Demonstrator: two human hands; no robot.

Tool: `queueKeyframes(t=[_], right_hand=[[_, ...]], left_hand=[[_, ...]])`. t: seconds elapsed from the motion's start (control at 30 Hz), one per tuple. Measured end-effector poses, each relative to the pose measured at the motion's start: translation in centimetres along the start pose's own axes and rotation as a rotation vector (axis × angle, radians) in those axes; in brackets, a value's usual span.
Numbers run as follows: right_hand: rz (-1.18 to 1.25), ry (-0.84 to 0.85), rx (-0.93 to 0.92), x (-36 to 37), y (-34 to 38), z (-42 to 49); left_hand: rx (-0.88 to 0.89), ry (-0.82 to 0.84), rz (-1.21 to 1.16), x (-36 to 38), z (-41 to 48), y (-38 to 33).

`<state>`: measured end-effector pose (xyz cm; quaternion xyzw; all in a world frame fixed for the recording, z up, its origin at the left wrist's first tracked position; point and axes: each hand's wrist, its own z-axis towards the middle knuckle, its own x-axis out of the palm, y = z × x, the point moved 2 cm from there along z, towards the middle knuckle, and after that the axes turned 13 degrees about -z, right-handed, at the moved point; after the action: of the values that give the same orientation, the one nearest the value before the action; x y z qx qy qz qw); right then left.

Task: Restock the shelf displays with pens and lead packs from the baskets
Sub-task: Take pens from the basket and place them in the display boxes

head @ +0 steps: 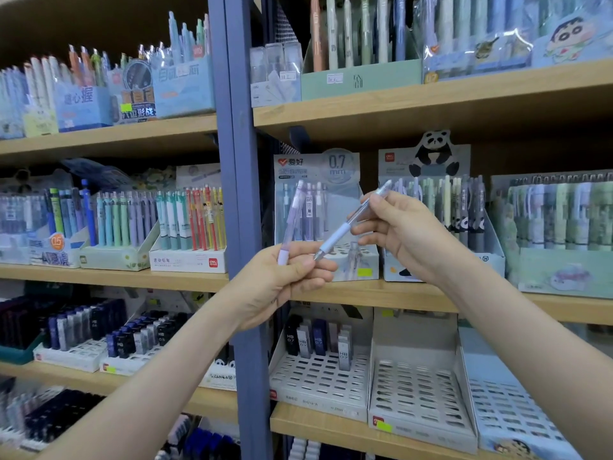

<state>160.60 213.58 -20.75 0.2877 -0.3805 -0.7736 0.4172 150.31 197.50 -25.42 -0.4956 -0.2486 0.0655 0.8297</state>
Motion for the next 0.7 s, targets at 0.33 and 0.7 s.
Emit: queueKeyframes(t=[0.33,0.7], right_hand=[[-0.299,-0.213,-0.081,-0.2,0.5,2.6],[-0.737,-0.168,-0.01,1.4,-1.3,6.2]], left_hand=[[0.244,-0.219,0.116,-1.5,0.9,-0.5],[0.214,-0.22,0.102,-2.2,1.1,-0.4]])
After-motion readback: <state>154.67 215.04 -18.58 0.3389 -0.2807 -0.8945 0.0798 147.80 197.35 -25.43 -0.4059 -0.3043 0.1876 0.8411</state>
